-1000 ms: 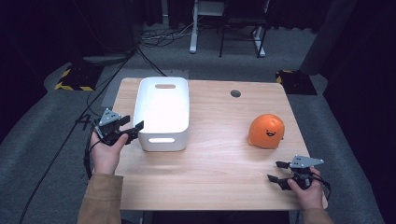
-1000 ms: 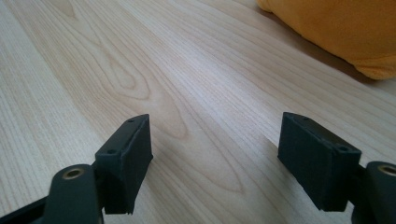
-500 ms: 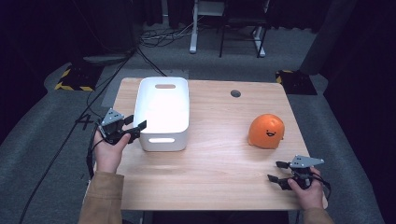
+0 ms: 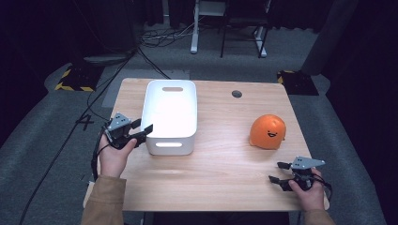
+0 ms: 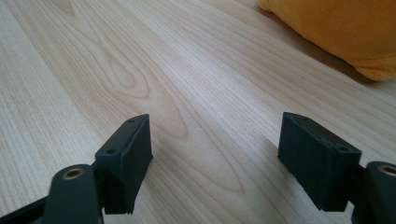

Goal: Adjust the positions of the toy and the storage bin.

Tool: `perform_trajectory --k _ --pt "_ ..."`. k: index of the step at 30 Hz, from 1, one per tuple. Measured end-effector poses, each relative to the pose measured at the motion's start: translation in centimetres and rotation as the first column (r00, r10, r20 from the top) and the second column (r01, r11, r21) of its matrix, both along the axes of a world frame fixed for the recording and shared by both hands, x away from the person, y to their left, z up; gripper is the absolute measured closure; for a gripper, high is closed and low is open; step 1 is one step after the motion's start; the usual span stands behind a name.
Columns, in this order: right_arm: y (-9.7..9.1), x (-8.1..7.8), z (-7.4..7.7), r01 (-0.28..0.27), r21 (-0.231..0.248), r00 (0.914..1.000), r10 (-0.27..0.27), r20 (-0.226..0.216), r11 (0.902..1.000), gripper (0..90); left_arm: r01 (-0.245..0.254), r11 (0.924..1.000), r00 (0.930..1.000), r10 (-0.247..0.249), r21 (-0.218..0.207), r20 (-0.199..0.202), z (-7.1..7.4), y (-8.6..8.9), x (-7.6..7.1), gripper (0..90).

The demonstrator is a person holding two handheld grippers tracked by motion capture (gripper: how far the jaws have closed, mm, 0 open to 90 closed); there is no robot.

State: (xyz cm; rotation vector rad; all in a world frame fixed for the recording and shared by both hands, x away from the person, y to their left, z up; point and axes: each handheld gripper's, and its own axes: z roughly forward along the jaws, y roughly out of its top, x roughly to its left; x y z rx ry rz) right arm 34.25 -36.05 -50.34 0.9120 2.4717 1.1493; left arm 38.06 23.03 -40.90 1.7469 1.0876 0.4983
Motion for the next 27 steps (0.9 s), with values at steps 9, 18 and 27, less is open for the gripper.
perform_trajectory --k 9,18,27 --pt "0.2 -0.1 0.0 0.009 -0.009 0.9999 -0.009 0.005 0.9999 26.2 0.023 0.9997 0.9997 -0.023 0.008 0.0 0.1 -2.6 -1.7 44.4" --pt "0.2 -0.1 0.0 0.005 -0.008 1.0 -0.005 0.006 1.0 26.3 0.037 0.9992 0.9993 -0.037 0.018 0.0 0.0 -5.2 -3.6 38.4" --pt "0.2 -0.2 0.0 0.01 -0.012 0.9999 -0.01 0.01 0.9999 26.2 0.119 0.9926 0.9928 -0.119 0.023 -0.013 0.0 -7.5 -5.1 32.7"
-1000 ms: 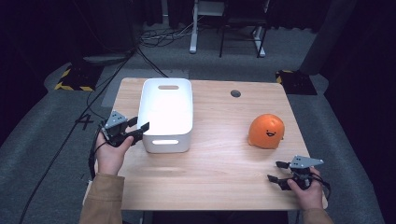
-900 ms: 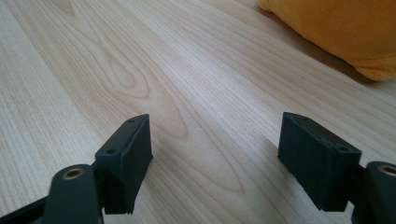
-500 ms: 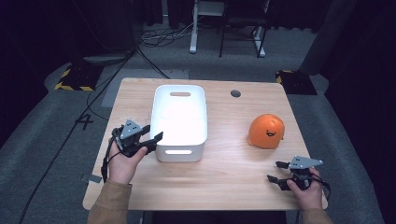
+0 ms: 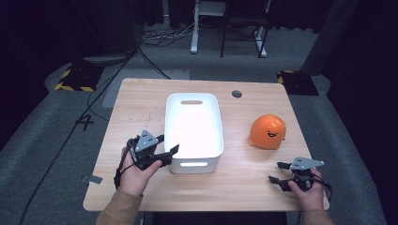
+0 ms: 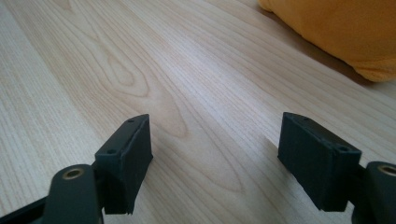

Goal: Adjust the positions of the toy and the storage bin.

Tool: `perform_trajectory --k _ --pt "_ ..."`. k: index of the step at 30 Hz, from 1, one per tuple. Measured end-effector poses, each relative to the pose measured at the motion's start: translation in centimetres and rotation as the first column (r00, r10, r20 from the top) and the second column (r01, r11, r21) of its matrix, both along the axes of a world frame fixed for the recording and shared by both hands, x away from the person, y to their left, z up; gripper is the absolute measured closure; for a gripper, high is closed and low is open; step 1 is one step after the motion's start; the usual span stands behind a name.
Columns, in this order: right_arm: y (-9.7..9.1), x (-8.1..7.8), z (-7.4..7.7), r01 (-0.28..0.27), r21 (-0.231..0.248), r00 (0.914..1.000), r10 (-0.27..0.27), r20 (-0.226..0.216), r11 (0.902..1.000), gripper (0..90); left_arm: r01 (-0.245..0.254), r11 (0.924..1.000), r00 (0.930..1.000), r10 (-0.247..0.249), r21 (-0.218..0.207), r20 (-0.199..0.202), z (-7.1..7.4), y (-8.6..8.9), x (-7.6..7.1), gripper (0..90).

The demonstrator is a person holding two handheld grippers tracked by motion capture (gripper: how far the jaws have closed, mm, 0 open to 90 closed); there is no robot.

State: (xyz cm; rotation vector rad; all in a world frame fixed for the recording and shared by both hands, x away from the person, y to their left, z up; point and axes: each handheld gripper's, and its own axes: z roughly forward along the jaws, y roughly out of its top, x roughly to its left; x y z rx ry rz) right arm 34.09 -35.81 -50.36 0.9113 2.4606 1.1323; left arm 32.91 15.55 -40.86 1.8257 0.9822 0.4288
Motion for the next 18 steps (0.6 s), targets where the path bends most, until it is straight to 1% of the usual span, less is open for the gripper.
perform_trajectory --k 2,3,4,5,8,10,11,15,17,18 --pt "0.0 0.0 0.0 -0.001 0.0 1.0 0.001 -0.001 1.0 26.2 0.017 0.9999 0.9998 -0.017 -0.001 -0.008 0.0 -0.5 -0.3 29.0" --pt "0.0 0.0 0.0 0.0 0.0 1.0 0.0 0.0 1.0 26.2 0.022 0.9998 0.9997 -0.021 0.002 -0.01 0.0 -0.8 -0.5 27.6" --pt "0.0 0.0 0.0 0.0 0.0 1.0 0.0 0.0 1.0 26.2 0.025 0.9996 0.9996 -0.025 0.015 -0.012 0.1 -1.0 -0.7 26.5" --pt "0.0 0.0 0.0 0.0 0.0 1.0 0.0 0.0 1.0 26.2 0.025 0.9996 0.9996 -0.025 0.015 -0.012 0.1 -1.0 -0.7 25.8" --pt "0.0 0.0 0.0 -0.001 0.0 1.0 0.001 0.0 1.0 26.2 0.026 0.999 0.9995 -0.025 0.038 -0.016 0.3 -1.8 -1.5 25.5" --pt "0.0 0.0 0.0 0.0 0.0 1.0 0.0 -0.001 1.0 26.2 0.025 0.9988 0.9996 -0.024 0.042 -0.015 0.3 -2.2 -1.9 25.5" --pt "0.0 0.0 0.0 0.0 0.0 1.0 0.0 0.0 1.0 26.2 0.032 0.9982 0.9994 -0.031 0.05 -0.017 0.4 -2.3 -2.1 25.5" --pt "0.0 0.0 0.0 0.0 0.0 1.0 0.0 0.0 1.0 26.2 0.04 0.9978 0.9991 -0.039 0.053 -0.016 0.4 -2.8 -2.6 25.5" --pt "0.0 0.0 0.0 0.0 0.0 1.0 0.0 0.0 1.0 26.2 0.059 0.9966 0.9982 -0.058 0.058 -0.018 0.4 -3.1 -2.9 25.5" --pt "0.0 0.0 0.0 -0.001 0.0 1.0 0.001 0.0 1.0 26.2 0.074 0.995 0.9972 -0.073 0.067 -0.016 0.5 -3.3 -3.1 25.6"
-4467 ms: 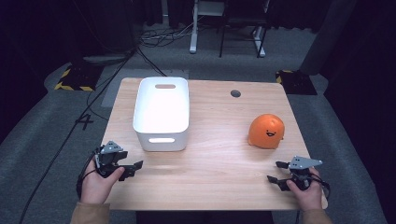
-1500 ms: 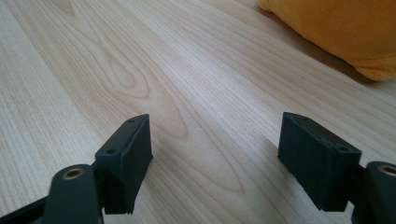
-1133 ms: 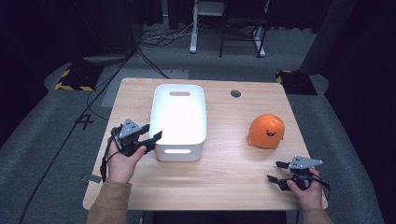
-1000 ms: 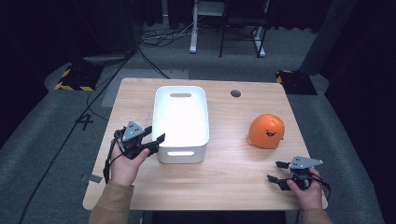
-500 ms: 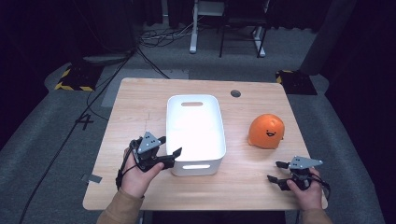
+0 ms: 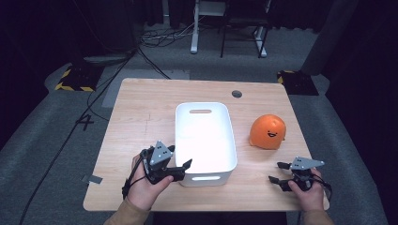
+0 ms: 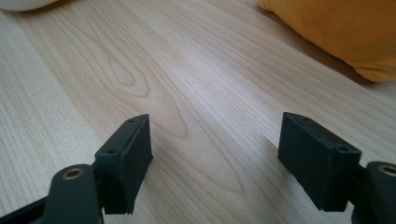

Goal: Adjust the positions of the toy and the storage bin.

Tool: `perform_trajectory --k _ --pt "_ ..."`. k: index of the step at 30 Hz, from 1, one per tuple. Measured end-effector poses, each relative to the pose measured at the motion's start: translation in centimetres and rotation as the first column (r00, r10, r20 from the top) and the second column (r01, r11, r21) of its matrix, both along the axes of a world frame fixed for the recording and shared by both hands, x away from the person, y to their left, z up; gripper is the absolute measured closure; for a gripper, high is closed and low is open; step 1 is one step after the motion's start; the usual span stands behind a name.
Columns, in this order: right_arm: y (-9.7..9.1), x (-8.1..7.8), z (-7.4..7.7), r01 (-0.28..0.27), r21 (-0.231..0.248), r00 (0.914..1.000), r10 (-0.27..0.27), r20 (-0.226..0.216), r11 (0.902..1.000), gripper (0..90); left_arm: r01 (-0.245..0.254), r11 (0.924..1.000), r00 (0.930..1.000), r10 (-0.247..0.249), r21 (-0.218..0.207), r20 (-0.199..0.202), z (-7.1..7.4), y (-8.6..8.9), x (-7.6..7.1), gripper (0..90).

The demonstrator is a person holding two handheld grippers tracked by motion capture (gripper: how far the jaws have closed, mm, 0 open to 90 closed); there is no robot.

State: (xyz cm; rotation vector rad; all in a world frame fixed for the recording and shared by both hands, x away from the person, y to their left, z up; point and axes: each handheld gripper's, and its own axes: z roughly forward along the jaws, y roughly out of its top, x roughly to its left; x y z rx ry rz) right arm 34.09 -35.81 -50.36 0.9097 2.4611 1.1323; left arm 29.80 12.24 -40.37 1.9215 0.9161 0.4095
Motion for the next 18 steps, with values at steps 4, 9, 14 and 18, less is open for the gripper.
perform_trajectory --k 4,9,14,18 --pt "0.0 0.0 0.0 -0.002 0.001 1.0 0.002 -0.004 1.0 26.2 0.028 0.9996 0.9995 -0.028 -0.003 -0.012 0.0 -0.8 -0.8 25.7" --pt "0.0 0.0 0.0 -0.002 0.001 1.0 0.002 -0.004 1.0 26.2 0.038 0.9992 0.9992 -0.038 -0.015 -0.01 -0.1 -1.6 -1.8 26.5" --pt "0.0 0.0 0.0 -0.002 0.0 1.0 0.002 -0.003 1.0 26.2 0.014 0.9998 0.9999 -0.015 -0.015 -0.008 -0.1 -2.3 -2.8 27.3" --pt "0.0 0.0 0.0 0.0 0.0 1.0 0.0 -0.001 1.0 26.2 0.012 0.9998 0.9999 -0.012 0.014 0.008 0.1 -3.0 -3.6 26.0"
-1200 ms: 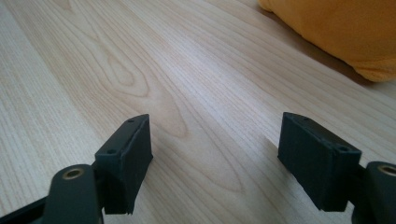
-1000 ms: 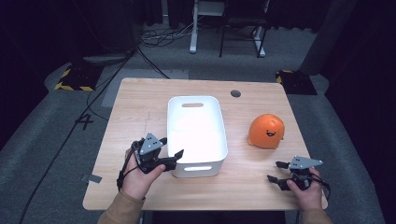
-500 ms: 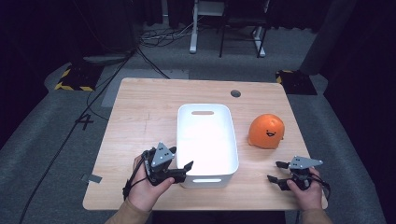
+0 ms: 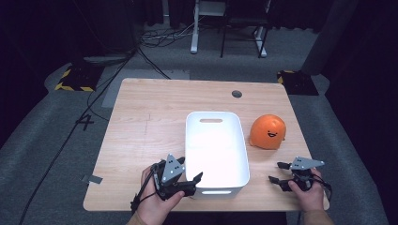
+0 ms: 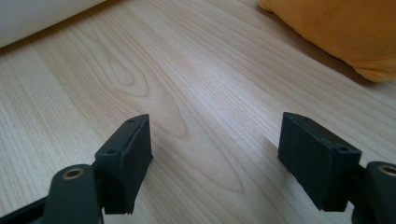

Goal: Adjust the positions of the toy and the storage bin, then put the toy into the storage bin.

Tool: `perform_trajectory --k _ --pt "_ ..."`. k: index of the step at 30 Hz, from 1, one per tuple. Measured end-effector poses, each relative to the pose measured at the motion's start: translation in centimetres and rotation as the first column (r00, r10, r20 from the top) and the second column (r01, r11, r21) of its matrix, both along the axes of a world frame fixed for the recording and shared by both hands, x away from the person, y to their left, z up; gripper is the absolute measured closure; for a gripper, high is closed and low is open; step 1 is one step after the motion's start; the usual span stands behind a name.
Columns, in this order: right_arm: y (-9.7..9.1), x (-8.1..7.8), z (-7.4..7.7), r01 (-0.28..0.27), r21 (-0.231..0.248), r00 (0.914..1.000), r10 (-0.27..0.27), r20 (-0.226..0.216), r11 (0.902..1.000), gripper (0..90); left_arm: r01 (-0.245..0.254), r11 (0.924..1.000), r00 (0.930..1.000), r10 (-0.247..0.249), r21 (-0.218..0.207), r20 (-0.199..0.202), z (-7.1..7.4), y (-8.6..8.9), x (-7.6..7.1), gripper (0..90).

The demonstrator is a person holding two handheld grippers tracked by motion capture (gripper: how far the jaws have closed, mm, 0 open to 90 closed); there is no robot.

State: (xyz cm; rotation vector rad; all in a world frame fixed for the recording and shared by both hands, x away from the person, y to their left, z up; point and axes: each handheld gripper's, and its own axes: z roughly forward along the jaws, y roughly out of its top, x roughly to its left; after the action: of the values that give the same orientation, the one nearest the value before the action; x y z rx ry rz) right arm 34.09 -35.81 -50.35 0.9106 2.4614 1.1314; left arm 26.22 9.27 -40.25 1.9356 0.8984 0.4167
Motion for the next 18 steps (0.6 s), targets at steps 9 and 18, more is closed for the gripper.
perform_trajectory --k 9,18 --pt "0.0 0.0 0.0 -0.003 -0.001 1.0 0.003 -0.003 1.0 26.3 0.006 0.9996 0.9996 -0.005 -0.028 0.029 1.0 1.0 0.2 23.1" --pt "-0.2 -0.1 0.1 0.055 0.006 0.9984 -0.055 0.013 0.9985 38.8 -0.021 0.9991 0.9989 0.02 0.037 0.043 1.9 3.5 1.0 21.5"
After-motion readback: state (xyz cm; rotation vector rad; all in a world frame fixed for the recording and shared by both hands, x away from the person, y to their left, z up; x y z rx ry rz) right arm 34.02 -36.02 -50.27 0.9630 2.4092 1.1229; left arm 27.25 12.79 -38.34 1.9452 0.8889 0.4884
